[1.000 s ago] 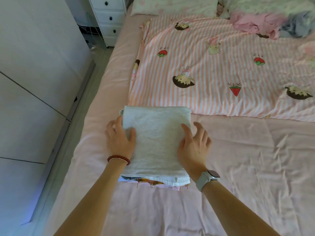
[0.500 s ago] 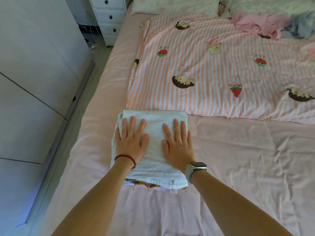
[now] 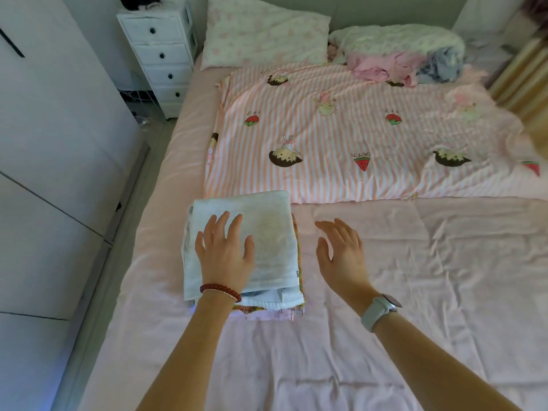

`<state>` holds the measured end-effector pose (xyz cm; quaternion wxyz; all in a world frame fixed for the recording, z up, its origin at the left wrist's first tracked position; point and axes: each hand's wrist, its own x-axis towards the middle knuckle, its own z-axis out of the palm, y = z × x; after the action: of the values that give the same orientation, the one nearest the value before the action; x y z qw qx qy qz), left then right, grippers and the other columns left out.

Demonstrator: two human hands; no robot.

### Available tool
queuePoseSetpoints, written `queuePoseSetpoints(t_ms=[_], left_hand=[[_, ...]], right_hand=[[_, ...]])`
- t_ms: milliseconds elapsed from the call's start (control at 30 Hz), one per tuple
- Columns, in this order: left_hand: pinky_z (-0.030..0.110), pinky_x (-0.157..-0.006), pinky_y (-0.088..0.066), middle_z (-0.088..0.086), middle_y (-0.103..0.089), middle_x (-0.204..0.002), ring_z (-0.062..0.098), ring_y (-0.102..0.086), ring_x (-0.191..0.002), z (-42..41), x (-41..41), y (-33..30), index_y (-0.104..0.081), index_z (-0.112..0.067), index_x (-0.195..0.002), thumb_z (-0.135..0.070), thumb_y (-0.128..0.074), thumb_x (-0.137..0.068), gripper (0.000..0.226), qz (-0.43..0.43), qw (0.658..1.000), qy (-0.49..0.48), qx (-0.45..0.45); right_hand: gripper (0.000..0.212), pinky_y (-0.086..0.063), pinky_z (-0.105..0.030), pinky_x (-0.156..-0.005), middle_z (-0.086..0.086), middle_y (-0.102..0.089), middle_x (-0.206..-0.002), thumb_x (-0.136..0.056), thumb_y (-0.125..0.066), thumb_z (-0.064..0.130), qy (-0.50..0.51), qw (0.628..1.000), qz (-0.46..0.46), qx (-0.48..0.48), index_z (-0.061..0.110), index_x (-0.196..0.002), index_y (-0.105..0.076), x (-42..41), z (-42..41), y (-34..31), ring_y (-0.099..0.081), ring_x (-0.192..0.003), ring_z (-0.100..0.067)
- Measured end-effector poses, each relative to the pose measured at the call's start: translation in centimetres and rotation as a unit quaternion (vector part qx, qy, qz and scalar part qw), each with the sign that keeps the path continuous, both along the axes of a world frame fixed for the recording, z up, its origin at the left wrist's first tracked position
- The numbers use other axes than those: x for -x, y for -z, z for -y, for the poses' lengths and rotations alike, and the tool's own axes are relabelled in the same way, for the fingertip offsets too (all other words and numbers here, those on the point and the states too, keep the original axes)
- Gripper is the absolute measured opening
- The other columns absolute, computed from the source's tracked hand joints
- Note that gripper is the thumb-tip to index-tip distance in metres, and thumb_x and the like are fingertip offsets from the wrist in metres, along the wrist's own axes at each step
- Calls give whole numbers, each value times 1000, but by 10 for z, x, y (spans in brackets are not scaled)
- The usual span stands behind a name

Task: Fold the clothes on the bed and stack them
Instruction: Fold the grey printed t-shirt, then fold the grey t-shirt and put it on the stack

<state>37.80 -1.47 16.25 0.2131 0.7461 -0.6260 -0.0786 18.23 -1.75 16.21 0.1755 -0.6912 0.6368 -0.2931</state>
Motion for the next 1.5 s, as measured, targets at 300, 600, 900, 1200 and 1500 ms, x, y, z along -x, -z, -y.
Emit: queuePoseSetpoints(t_ms=[300, 600, 900, 1200, 1500], left_hand=[[33, -100, -31, -1, -51, -130, 19, -42, -124, -106, 164, -18, -48, -18, -129, -29, -42, -93, 38, 37, 983, 160, -80], [33, -99, -33, 0, -48, -136, 20, -42, -125, -215, 468, -44, -45, -19, -133, -31, -44, -93, 41, 37, 944, 319, -79], [30, -94, -33, -1, -54, -127, 22, -47, -118, -299, 744, -75, -51, -19, -126, -29, -47, -91, 36, 63, 858, 510, -12], [31, -99, -28, -5, -48, -134, 16, -42, -123, -282, 939, -46, -49, -23, -129, -33, -47, -92, 39, 46, 817, 574, -32], [29, -96, -31, -5, -49, -133, 16, -43, -122, -168, 1112, -42, -49, -24, -129, -35, -46, -92, 39, 41, 834, 549, -31]], right_hand=[[33, -37, -33, -100, -2, -60, -125, -95, -43, 18, 86, 986, -47, -134, 17, -126, -56, 183, -145, -23, -49, -119, -21], [34, -37, -30, -100, -2, -57, -129, -96, -41, 21, 252, 954, -15, -162, 18, -128, -53, 464, -348, -46, -50, -119, -22], [34, -39, -34, -96, -8, -57, -127, -96, -42, 19, 432, 891, -1, -143, 13, -128, -53, 673, -487, -69, -50, -117, -27], [32, -41, -40, -94, -10, -60, -121, -95, -42, 18, 497, 856, 32, -138, 11, -122, -55, 843, -483, -45, -52, -113, -30], [36, -38, -31, -96, -4, -55, -128, -96, -39, 26, 426, 883, -18, -196, 20, -131, -48, 1027, -361, -55, -49, -118, -23]])
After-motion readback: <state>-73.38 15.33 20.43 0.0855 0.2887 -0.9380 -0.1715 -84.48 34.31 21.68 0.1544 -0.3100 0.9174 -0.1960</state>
